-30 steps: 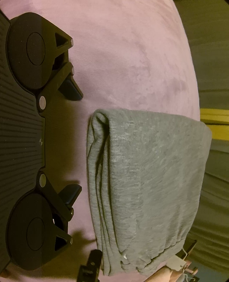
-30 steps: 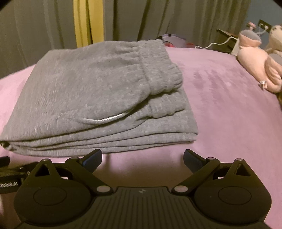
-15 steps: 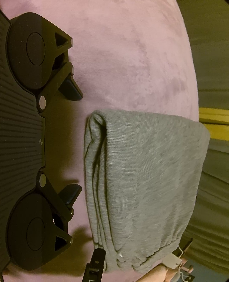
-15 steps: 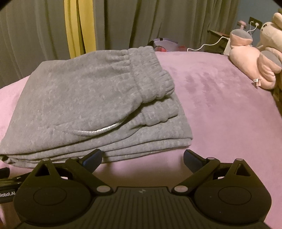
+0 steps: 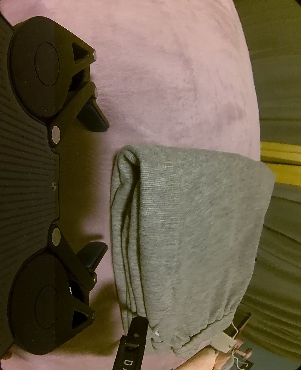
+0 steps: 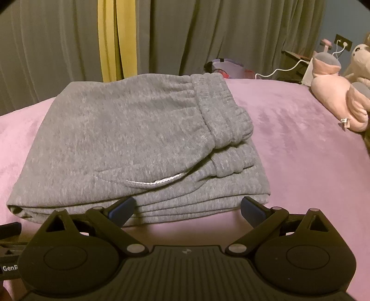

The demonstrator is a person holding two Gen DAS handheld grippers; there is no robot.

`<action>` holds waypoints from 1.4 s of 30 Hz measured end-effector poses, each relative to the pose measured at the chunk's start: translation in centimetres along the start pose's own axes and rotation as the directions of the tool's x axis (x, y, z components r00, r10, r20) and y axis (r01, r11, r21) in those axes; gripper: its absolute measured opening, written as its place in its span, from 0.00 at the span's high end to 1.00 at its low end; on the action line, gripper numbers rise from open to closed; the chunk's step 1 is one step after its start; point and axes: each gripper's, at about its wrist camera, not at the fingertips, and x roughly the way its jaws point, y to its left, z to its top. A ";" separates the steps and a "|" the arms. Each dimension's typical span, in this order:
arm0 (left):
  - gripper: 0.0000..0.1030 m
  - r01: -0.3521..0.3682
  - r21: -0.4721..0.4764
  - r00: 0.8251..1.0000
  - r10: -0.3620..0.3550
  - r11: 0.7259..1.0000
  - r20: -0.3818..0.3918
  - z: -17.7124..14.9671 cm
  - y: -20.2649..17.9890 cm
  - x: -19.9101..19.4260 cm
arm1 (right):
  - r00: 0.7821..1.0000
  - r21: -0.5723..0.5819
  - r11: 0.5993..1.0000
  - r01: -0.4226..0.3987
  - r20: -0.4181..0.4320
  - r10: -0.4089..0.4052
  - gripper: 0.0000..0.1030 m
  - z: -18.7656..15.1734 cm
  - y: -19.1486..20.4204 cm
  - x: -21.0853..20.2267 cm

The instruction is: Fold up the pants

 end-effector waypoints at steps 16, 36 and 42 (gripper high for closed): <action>0.00 -0.025 0.019 1.000 0.025 1.000 -0.007 -0.2 -0.6 0.0 | 1.000 -0.016 1.000 0.015 -0.007 -0.015 0.04 -0.4 -0.2 -1.0; 0.00 -0.062 0.033 0.998 0.063 0.998 -0.021 -0.4 -1.1 -0.3 | 1.000 0.021 0.999 -0.025 -0.013 0.025 0.04 -1.1 -2.2 -1.5; 0.00 -0.059 0.023 0.998 0.059 0.998 -0.014 -0.4 -1.1 -0.4 | 0.999 0.031 0.999 -0.033 -0.013 0.034 0.04 -1.3 -2.9 -1.1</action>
